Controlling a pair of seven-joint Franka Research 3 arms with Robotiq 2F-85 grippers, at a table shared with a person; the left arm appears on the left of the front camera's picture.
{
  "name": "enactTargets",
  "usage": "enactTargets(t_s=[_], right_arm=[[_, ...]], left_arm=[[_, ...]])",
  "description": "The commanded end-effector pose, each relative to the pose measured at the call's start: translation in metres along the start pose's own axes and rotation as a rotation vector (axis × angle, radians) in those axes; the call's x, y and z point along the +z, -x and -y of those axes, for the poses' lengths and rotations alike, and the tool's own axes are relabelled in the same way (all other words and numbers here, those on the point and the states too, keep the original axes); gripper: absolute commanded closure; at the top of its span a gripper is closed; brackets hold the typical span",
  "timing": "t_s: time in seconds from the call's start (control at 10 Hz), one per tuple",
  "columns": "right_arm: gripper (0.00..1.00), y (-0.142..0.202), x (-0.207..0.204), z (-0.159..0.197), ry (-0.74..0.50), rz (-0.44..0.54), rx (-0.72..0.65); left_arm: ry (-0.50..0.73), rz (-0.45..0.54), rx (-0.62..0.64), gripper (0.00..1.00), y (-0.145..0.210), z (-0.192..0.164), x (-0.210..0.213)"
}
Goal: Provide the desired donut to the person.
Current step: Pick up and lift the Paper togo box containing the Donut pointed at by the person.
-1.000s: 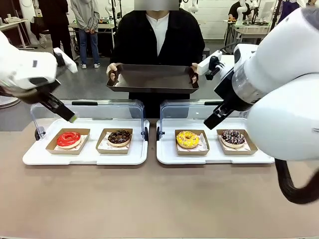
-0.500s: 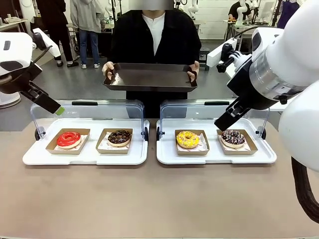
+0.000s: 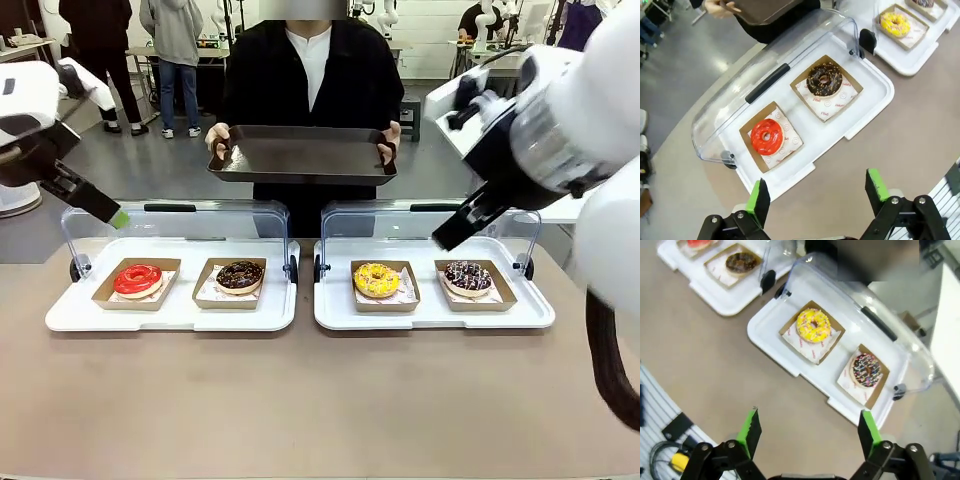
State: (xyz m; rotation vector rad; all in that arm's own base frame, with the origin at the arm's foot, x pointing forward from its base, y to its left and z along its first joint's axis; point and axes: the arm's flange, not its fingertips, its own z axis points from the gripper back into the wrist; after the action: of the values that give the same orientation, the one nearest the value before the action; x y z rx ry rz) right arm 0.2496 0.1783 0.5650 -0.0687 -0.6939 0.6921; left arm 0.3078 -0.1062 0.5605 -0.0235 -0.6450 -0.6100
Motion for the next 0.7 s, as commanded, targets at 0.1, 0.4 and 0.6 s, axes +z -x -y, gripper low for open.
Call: enactTargets(t_s=[0.1, 0.4, 0.6], right_arm=[[0.00, 0.028, 0.022, 0.065, -0.185, 0.221, -0.157], [0.00, 0.062, 0.054, 0.106, -0.512, 0.604, 0.057], [0.00, 0.088, 0.058, 0.144, -0.605, 0.758, 0.078]], left_arm=[[0.335, 0.069, 0.135, 0.00, -0.015, -0.052, 0.004], [0.750, 0.307, 0.027, 0.00, -0.011, -0.101, 0.022], [0.853, 0.423, -0.026, 0.00, -0.004, -0.128, 0.032]])
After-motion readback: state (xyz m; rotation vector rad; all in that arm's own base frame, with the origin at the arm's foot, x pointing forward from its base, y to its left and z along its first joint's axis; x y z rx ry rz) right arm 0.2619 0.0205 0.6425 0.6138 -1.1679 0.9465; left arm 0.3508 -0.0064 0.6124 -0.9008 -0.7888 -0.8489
